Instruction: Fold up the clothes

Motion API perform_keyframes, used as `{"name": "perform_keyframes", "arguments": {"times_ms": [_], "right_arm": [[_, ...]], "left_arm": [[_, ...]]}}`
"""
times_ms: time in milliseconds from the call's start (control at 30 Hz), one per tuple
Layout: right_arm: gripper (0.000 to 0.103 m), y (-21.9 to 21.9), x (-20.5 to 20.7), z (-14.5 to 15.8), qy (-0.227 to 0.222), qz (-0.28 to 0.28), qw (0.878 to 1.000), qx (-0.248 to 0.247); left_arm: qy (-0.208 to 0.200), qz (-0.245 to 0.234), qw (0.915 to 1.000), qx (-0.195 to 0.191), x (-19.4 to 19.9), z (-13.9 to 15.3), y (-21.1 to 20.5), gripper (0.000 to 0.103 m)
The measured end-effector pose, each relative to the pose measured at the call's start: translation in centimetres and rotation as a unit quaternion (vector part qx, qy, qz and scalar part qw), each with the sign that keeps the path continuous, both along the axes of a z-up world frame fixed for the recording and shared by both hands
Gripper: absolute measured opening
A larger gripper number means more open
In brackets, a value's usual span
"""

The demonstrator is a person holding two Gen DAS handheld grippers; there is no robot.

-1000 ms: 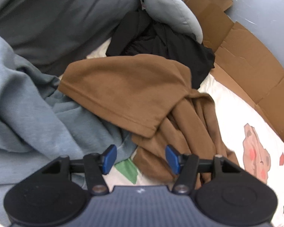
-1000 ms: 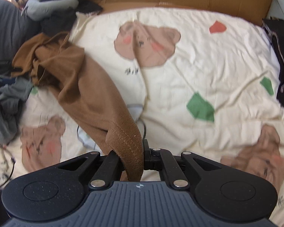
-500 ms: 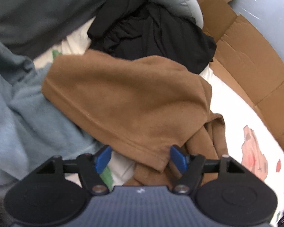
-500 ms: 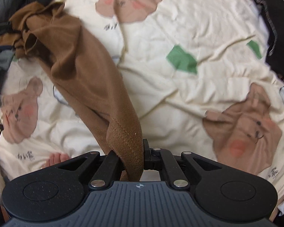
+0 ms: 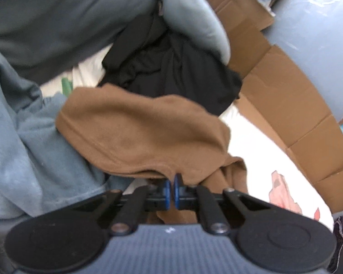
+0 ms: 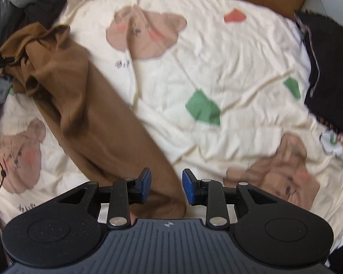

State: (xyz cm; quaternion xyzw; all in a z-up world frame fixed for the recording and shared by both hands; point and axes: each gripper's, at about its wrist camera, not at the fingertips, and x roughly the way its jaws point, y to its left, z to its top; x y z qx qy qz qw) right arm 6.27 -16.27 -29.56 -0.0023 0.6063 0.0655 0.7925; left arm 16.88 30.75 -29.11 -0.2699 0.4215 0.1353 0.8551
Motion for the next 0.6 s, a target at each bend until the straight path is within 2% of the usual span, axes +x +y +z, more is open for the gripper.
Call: {"name": "perform_keyframes", "arguments": {"times_ms": [233,467,600], "right_arm": [[0.043,1.6,2.6,2.7,-0.05,0.026,0.998,0.032],[0.043,4.1,4.4,3.7,-0.082,0.051,0.993,0.061],[0.043,5.4,5.2,3.7,-0.092,0.059,0.991,0.079]], "left_arm": [[-0.014,-0.038,0.9976,0.056,-0.1,2.8,-2.6,0.004],[-0.025,-0.023,0.9979,0.056,-0.8,3.5,-2.2,0.004],[-0.028,-0.007,0.9989,0.036,-1.3,3.1,-1.4,0.004]]}}
